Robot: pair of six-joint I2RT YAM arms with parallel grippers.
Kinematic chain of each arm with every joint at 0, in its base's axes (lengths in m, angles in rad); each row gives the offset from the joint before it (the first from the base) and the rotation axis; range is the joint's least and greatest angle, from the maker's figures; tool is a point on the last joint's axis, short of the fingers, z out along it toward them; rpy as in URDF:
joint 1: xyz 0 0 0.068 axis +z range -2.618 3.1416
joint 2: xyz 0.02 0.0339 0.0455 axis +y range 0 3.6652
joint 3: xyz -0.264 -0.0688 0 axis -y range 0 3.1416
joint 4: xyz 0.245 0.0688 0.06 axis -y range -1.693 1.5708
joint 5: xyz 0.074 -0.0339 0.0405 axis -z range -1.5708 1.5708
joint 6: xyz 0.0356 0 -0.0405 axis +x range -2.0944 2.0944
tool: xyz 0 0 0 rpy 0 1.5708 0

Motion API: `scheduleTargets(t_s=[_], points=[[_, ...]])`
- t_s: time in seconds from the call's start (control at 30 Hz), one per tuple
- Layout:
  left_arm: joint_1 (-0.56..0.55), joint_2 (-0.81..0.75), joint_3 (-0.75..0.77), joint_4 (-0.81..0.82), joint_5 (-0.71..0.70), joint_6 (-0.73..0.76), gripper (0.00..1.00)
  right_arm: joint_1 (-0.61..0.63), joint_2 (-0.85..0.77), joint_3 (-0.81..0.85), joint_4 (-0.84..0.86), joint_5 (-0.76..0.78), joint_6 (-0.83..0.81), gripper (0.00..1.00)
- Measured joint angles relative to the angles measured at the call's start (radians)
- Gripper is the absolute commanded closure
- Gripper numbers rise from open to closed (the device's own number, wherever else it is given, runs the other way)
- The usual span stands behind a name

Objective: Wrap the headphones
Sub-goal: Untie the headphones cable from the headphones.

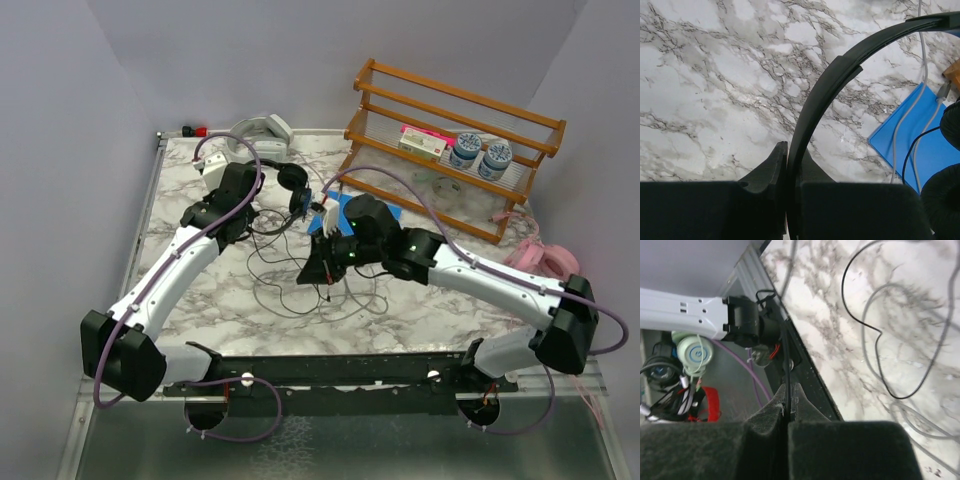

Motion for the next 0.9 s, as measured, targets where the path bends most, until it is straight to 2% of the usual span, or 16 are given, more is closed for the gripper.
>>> scheduleTargets(t_s=[0.2,0.47,0.67,0.83,0.9], points=[[0.002,-0.005,0.000,0.003,0.003,0.024,1.00,0.000,-0.095,0.128,-0.091,0.171,-0.085,0.99],[0.002,-0.025,-0.036,0.022,0.064,0.030,1.00,-0.013,-0.041,0.435,-0.138,0.391,-0.188,0.99],[0.002,-0.031,-0.071,0.038,0.182,0.044,1.00,-0.061,0.080,0.577,-0.124,0.396,-0.214,0.99],[0.002,-0.053,-0.072,0.043,0.253,0.052,1.00,-0.071,0.189,0.632,-0.093,0.387,-0.223,0.99],[0.002,-0.067,-0.072,0.043,0.278,0.060,1.00,-0.071,0.224,0.637,-0.080,0.381,-0.224,0.88]])
